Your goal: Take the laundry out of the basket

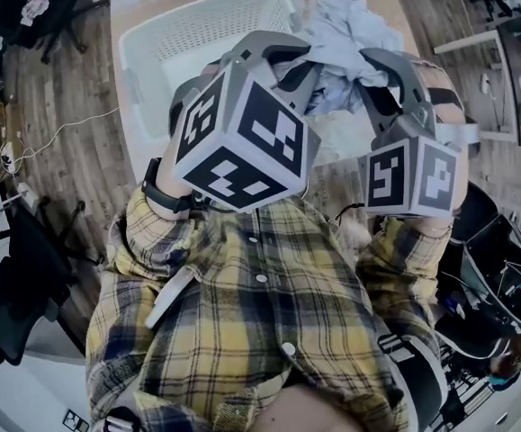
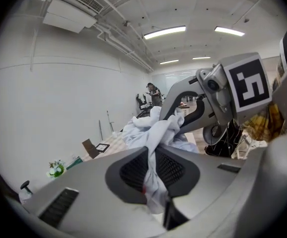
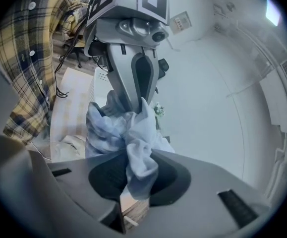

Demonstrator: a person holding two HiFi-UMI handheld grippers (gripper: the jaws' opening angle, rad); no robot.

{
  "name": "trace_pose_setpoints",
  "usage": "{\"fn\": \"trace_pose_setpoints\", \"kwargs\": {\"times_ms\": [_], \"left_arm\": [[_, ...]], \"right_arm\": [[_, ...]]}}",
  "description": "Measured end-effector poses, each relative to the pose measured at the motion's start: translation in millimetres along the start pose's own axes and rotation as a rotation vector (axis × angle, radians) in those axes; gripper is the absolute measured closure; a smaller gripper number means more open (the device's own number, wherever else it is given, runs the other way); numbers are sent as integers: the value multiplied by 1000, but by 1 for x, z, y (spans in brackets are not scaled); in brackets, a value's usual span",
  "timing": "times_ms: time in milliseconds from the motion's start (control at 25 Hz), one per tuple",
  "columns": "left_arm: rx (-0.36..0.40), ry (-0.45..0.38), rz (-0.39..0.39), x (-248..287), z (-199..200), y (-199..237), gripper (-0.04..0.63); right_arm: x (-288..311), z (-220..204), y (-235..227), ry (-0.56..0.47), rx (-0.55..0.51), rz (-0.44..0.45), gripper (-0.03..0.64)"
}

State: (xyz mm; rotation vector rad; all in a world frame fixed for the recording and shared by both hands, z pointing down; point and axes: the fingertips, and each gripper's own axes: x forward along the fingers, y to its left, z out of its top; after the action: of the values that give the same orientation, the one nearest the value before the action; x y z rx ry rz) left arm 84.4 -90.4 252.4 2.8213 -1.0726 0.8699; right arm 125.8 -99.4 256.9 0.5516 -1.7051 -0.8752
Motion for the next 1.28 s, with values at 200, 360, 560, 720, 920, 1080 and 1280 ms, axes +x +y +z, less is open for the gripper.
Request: {"fn": "trace_pose_setpoints", "kwargs": {"times_ms": [200,360,560,720,920,1080,1280], "left_arm": [[21,-6,-95,30,16,-40,531],[29,41,-131,57,11,-66,531],[9,120,-149,89,-6,-87,531],[-33,198,-146,116,-30,-95,531],[-25,291,-146,130,-76,-122,529],[-26,341,-133,144,-113,-140,529],[-103,352,-103,165,-146,-138,524]], "right_arm": [[-15,-49,18,77,93,6,511],[-13,-80,43,111,140,35,511],[3,-109,69,119,175,69,511],[29,-127,94,92,211,114,509],[53,-131,147,38,300,215,505],[74,-136,182,14,372,254,502],[103,-140,206,25,430,295,492]]}}
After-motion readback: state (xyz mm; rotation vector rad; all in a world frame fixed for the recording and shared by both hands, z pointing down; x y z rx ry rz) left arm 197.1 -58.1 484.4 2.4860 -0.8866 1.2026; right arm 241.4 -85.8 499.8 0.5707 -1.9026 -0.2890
